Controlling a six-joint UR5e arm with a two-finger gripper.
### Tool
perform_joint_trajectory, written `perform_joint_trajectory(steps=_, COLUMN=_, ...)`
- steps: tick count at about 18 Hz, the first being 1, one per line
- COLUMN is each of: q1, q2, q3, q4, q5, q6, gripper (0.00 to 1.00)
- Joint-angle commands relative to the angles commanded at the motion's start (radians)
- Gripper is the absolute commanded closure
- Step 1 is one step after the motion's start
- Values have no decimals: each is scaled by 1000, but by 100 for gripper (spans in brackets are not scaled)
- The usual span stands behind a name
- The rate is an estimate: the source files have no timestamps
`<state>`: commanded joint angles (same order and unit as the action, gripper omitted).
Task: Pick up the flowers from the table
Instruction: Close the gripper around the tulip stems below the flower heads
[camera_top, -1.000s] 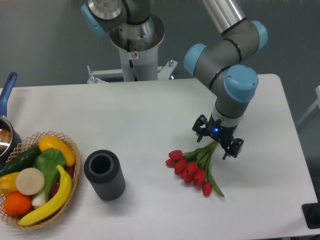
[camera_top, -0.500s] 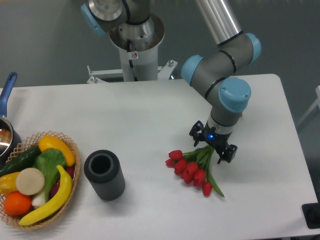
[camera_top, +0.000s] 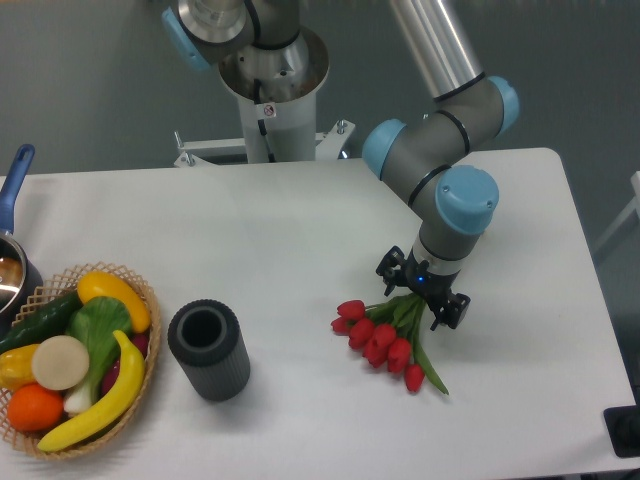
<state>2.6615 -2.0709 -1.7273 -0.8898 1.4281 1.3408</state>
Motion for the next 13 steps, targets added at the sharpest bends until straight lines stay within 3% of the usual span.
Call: perform_joint_trajectory(steps=13, q1=-11, q2=-12, q3=-9, q4=3, q5=2, q6=-3, gripper=0)
